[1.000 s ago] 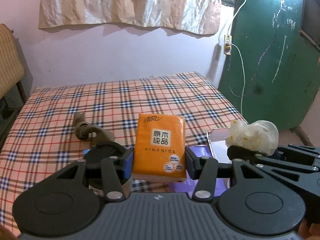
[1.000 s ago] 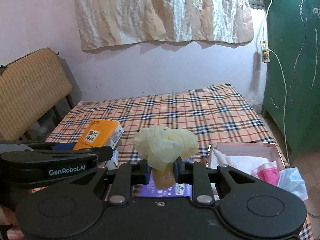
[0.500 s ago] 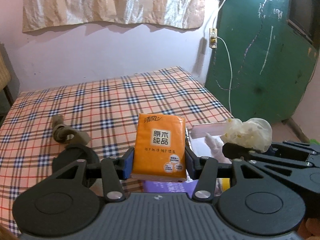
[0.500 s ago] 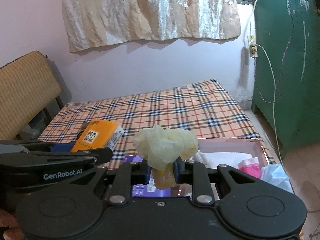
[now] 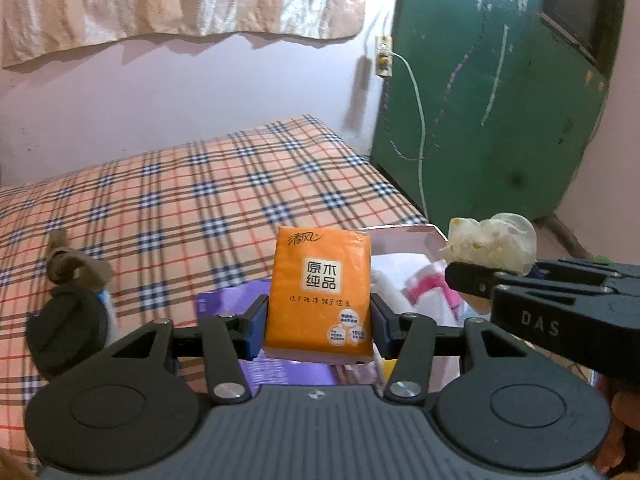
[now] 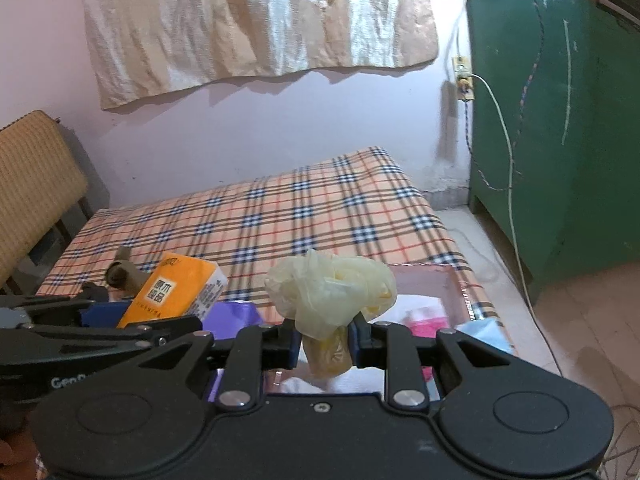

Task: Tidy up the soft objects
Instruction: 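Carry the orange tissue pack with the left tool while the right tool carries the yellow item to the tray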

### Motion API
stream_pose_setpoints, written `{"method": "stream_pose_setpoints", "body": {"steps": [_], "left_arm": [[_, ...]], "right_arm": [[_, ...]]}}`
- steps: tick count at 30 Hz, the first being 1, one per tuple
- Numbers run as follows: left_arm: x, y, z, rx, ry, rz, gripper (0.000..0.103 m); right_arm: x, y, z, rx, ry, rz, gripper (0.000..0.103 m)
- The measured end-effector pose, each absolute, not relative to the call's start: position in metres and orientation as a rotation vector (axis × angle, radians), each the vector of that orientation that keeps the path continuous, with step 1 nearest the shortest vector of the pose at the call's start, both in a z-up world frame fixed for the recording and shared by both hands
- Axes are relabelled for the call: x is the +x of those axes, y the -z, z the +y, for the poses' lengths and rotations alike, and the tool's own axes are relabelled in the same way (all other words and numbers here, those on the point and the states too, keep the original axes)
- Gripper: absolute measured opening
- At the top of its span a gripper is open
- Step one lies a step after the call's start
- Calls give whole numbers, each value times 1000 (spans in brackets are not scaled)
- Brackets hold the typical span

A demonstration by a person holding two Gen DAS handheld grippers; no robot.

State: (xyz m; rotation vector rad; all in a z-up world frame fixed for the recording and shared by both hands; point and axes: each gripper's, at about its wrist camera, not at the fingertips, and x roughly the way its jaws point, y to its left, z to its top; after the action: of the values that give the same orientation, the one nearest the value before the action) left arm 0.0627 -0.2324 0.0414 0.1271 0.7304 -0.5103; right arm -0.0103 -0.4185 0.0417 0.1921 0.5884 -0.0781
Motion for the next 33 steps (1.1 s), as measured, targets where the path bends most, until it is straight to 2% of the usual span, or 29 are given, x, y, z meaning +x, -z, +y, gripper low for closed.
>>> {"method": "stream_pose_setpoints", "body": {"steps": [17, 21, 22, 24, 25, 27, 30, 33], "left_arm": [[52, -8, -280, 186, 620, 797, 52], [57, -6, -284, 185, 617, 800, 53], [59, -6, -284, 186, 614, 798, 53], [64, -5, -287, 192, 604, 796, 53], [67, -5, -288, 195, 603, 793, 53], [75, -4, -292, 197, 589, 791, 53], [84, -2, -297, 198, 582, 791, 53], [93, 1, -303, 204, 573, 793, 53]], "right_arm": [[6, -18, -466, 198, 70, 654, 28], [17, -15, -474, 205, 66, 668, 33], [20, -14, -476, 211, 65, 668, 38], [23, -13, -481, 225, 62, 665, 39], [24, -13, -483, 235, 58, 662, 46], [27, -13, -488, 253, 60, 656, 51], [26, -15, -494, 269, 63, 628, 76], [22, -18, -498, 285, 56, 597, 79]]}}
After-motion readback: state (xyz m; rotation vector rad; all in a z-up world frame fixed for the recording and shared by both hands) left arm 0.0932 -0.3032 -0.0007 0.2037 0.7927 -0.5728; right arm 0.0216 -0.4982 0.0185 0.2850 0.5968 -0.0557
